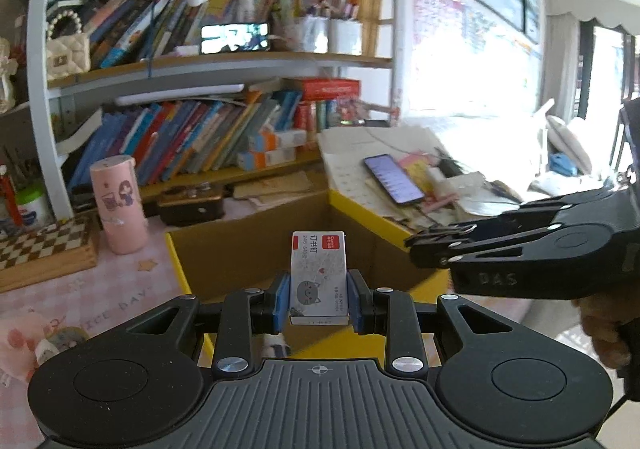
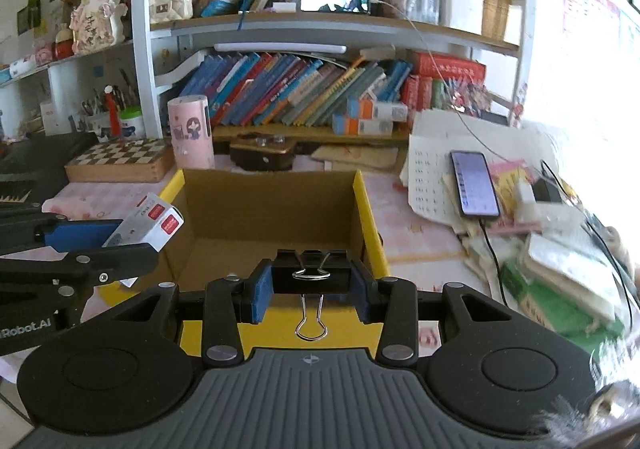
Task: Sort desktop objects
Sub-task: 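Carry the binder clip and white box with both tools toward the yellow box, then open the right tool over the box while the left tool releases the white box inside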
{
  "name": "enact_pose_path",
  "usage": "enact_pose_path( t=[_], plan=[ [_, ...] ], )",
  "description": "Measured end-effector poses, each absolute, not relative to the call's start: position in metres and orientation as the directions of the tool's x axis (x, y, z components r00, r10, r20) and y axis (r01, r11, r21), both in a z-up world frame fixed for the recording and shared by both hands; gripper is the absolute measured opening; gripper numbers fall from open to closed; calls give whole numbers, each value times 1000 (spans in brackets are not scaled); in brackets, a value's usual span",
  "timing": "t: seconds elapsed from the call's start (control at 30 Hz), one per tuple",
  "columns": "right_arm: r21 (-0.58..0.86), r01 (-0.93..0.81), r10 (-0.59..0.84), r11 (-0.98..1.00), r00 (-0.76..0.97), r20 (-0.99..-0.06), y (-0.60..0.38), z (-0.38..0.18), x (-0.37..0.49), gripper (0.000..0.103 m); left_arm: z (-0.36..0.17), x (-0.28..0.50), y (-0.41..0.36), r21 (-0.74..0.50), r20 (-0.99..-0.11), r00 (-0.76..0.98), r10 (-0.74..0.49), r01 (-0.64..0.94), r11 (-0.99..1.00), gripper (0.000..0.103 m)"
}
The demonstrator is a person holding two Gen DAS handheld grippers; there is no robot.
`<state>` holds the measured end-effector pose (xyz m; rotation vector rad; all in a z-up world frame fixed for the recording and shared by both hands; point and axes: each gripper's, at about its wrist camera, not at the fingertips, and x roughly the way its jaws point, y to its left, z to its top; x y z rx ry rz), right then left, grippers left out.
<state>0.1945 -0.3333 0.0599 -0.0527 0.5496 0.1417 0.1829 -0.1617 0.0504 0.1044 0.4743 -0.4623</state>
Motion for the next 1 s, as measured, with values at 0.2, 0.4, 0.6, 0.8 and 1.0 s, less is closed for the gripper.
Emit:
enact_pose_path(
  t=[0.2,0.4,0.6,0.8,1.0],
  plan=[
    [-36,-202,151,979,829,-538,-337,57,229,38,37,215,-169,-2,-522,781,-342,400,917,28],
    [-42,-273,200,961,791,-578,-329,49,262,38,16,238,-174,21,-598,746,-293,380,925,28],
    [-61,-374,240,925,703,-670,-316,31,294,38,-4,253,-179,18,-665,697,-270,376,926,28],
    [-79,-467,244,881,591,-769,-307,8,322,38,-8,262,-185,-4,-682,670,-292,397,918,28],
    [-116,-548,218,828,506,-835,-298,-11,337,38,-9,267,-185,-52,-700,639,-318,399,916,29]
  ],
)
